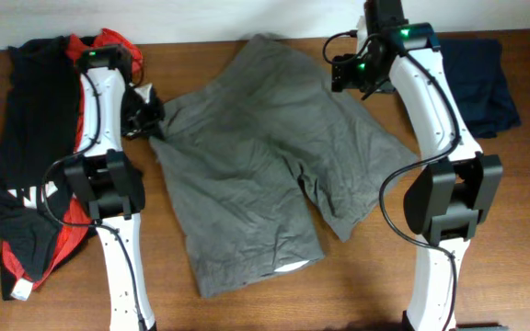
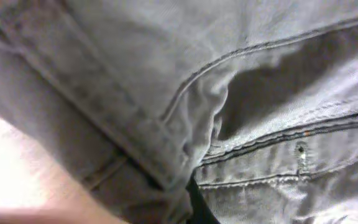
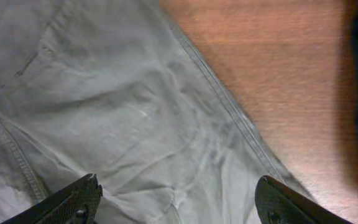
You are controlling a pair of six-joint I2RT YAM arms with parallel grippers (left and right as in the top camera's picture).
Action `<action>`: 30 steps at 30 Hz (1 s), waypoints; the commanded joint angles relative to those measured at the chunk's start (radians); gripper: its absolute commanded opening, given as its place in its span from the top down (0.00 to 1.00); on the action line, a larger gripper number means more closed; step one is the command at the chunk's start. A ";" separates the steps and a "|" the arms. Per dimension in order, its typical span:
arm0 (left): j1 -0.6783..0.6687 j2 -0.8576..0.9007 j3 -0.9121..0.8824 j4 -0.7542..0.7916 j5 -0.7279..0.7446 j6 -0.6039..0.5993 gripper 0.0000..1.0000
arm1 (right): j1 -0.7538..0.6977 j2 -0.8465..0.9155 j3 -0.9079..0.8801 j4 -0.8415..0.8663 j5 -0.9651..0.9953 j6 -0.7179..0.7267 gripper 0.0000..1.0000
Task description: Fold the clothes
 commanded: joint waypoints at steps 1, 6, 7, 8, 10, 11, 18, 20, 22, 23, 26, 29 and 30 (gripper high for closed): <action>-0.009 0.005 0.014 -0.005 -0.086 0.019 0.89 | 0.032 0.003 0.000 -0.039 -0.020 0.041 0.16; -0.008 -0.018 0.014 -0.005 -0.090 0.053 0.25 | 0.047 0.007 0.000 -0.137 -0.020 0.058 0.15; -0.008 -0.030 0.014 -0.005 -0.089 0.074 0.01 | 0.047 0.007 0.000 -0.148 -0.020 0.041 0.14; -0.008 -0.052 0.014 -0.006 -0.089 0.096 0.01 | 0.047 0.007 0.000 -0.159 -0.019 0.028 0.14; -0.008 -0.098 0.014 -0.005 -0.091 0.101 0.01 | 0.047 0.007 0.000 -0.179 -0.019 0.028 0.12; -0.007 -0.134 0.014 -0.005 -0.103 0.104 0.01 | 0.047 0.007 0.000 -0.193 -0.019 0.029 0.12; -0.008 -0.430 0.014 0.026 -0.190 0.104 0.01 | 0.047 0.019 -0.032 -0.325 -0.047 0.029 0.30; -0.010 -0.493 0.014 0.063 -0.176 0.114 0.01 | 0.047 0.019 -0.068 -0.323 -0.046 0.029 0.46; -0.017 -0.553 0.014 0.109 -0.078 0.229 0.01 | 0.047 0.019 -0.127 -0.307 -0.043 0.029 0.53; -0.020 -0.565 0.014 0.121 -0.045 0.271 0.01 | 0.047 0.019 -0.156 -0.294 -0.043 0.029 0.53; -0.034 -0.570 0.014 0.134 -0.021 0.350 0.01 | 0.047 0.019 -0.253 -0.235 -0.043 0.029 0.52; -0.046 -0.558 0.011 0.135 -0.020 0.374 0.01 | 0.047 0.019 -0.344 -0.174 -0.043 0.033 0.48; -0.048 -0.555 0.011 0.135 -0.013 0.397 0.01 | 0.047 0.019 -0.372 -0.156 -0.043 0.033 0.47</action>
